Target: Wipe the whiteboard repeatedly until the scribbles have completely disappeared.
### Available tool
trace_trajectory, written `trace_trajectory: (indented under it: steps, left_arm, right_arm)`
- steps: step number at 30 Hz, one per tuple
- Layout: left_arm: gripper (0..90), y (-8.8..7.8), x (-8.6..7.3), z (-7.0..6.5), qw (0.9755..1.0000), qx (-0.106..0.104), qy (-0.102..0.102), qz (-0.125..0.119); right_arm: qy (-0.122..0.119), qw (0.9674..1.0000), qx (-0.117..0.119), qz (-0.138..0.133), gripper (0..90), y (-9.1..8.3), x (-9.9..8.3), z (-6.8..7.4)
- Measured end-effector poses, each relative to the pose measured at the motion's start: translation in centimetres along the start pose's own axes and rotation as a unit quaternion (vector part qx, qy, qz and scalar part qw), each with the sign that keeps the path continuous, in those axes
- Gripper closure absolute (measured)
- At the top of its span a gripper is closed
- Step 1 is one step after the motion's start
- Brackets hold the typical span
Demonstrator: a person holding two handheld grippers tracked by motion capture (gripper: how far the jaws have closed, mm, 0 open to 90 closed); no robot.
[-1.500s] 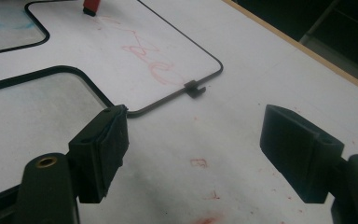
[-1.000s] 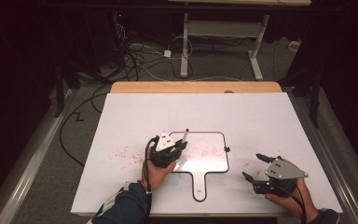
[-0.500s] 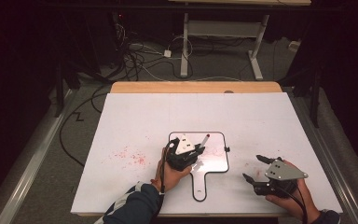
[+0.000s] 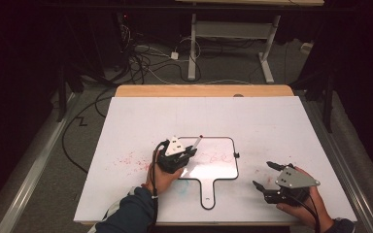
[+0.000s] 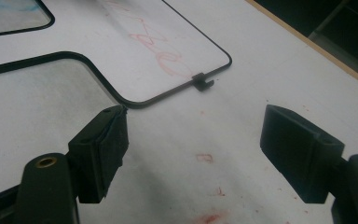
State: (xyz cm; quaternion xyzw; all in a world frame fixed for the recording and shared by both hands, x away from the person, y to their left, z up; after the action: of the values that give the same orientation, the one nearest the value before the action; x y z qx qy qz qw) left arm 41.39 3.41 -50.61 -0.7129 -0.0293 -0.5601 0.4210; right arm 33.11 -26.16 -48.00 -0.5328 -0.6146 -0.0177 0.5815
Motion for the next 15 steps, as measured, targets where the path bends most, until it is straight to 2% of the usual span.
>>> trace_trajectory:
  steps: [2,10,15]
  left_arm:
    - [78.9,0.02,0.05,0.14,1.0000,-0.002,-0.006,-0.001]
    - [78.8,0.89,0.79,-0.04,1.0000,-0.007,-0.004,-0.001]
    - [78.8,0.81,0.90,0.08,1.0000,-0.004,-0.004,0.001]
  right_arm:
    - [-0.003,1.0000,0.001,0.001,23.9,0.03,0.04,0.06]
    - [-0.002,1.0000,0.003,0.002,23.9,0.17,0.07,0.12]
    - [0.009,0.9999,0.004,0.005,24.2,0.22,-0.15,-0.12]
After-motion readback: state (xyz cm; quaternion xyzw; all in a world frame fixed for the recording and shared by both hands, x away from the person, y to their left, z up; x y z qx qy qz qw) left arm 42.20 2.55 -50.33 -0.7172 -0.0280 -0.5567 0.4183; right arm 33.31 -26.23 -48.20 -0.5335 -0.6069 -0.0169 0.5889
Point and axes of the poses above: each handheld gripper's, and its own axes: y roughly forward along the jaws, x roughly out of its top, z roughly to its left, the point moved 6 cm from there along y, roughly forward along the jaws, and after that the axes turned 5 degrees about z, right-handed, at the moved point
